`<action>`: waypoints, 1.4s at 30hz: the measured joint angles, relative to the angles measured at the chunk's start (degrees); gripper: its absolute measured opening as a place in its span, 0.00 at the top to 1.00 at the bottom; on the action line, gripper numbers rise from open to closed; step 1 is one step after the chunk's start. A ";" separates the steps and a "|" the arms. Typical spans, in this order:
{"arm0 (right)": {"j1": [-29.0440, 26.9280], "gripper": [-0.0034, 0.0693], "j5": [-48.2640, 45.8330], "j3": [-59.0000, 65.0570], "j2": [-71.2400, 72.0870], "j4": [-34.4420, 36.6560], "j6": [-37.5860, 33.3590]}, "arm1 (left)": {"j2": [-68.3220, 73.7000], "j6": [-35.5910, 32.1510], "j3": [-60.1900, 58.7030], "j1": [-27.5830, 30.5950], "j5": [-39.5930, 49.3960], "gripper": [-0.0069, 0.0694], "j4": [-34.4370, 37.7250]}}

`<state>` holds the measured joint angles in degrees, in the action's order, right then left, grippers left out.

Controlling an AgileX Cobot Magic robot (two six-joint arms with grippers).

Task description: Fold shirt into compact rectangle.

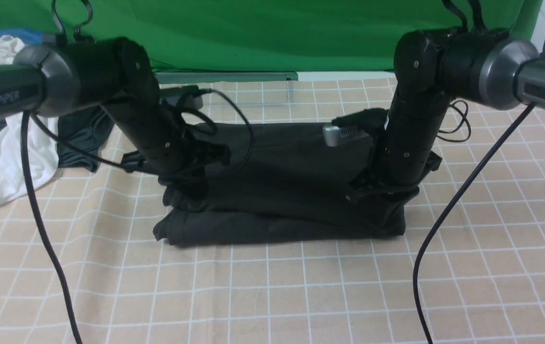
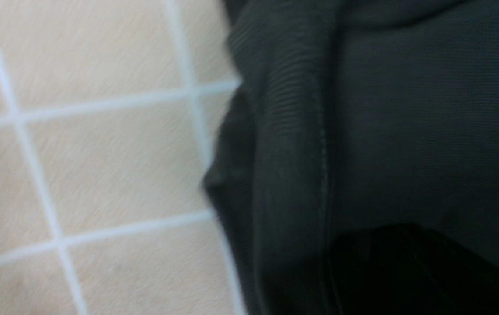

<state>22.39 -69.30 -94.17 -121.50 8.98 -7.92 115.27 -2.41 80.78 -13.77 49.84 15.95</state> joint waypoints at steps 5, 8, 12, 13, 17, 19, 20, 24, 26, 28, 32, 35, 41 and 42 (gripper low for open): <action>0.00 0.90 0.67 0.69 0.00 -1.90 1.09 | 0.00 0.70 -0.74 0.06 -0.48 0.89 -0.42; 0.00 0.90 0.28 0.80 0.48 -3.06 1.09 | -0.54 0.65 -0.74 0.06 0.03 0.89 -0.42; -1.20 0.90 0.00 1.06 4.33 -4.61 1.29 | -4.77 -0.02 -0.87 0.06 2.72 0.89 -0.70; -1.99 0.90 0.00 1.06 5.76 -4.75 1.37 | -6.56 -0.59 -0.87 0.06 3.48 0.89 -0.70; -6.07 0.90 0.10 1.11 16.81 -5.55 1.96 | -16.53 -1.16 -1.36 0.06 5.60 0.88 -0.53; -7.48 0.90 0.05 1.11 21.58 -5.68 2.14 | -19.84 -1.16 -1.99 0.06 5.67 0.88 -0.19; -8.22 0.90 -0.01 1.11 24.60 -5.79 2.14 | -23.82 -1.29 -3.24 0.06 5.67 0.88 0.12; -9.62 0.90 -0.02 1.26 34.62 -5.90 2.14 | -33.52 -1.61 -8.54 0.06 4.93 0.88 1.57; -9.62 0.90 0.58 1.79 39.37 -5.90 2.08 | -38.17 -1.75 -12.03 0.06 4.37 0.88 2.58; -9.62 0.90 4.05 4.52 47.06 -5.65 1.96 | -45.84 -2.29 -18.34 0.06 2.62 0.88 4.19; -9.62 0.90 12.63 11.45 57.14 -5.54 2.02 | -56.85 -2.41 -29.17 0.06 -2.46 0.88 5.23; -9.62 0.90 22.82 19.83 67.19 -5.54 2.06 | -66.43 -2.48 -38.32 0.06 -7.41 0.88 5.25; -9.62 0.90 43.67 40.27 86.56 -5.61 1.88 | -82.52 -2.59 -51.90 0.06 -18.56 0.88 5.66; -9.62 0.90 46.63 43.74 90.22 -5.61 1.76 | -84.24 -2.59 -53.30 0.06 -20.03 0.88 5.79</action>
<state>12.77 -22.67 -50.43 -31.28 3.37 -6.15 31.03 -4.99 27.48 -13.72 29.81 21.74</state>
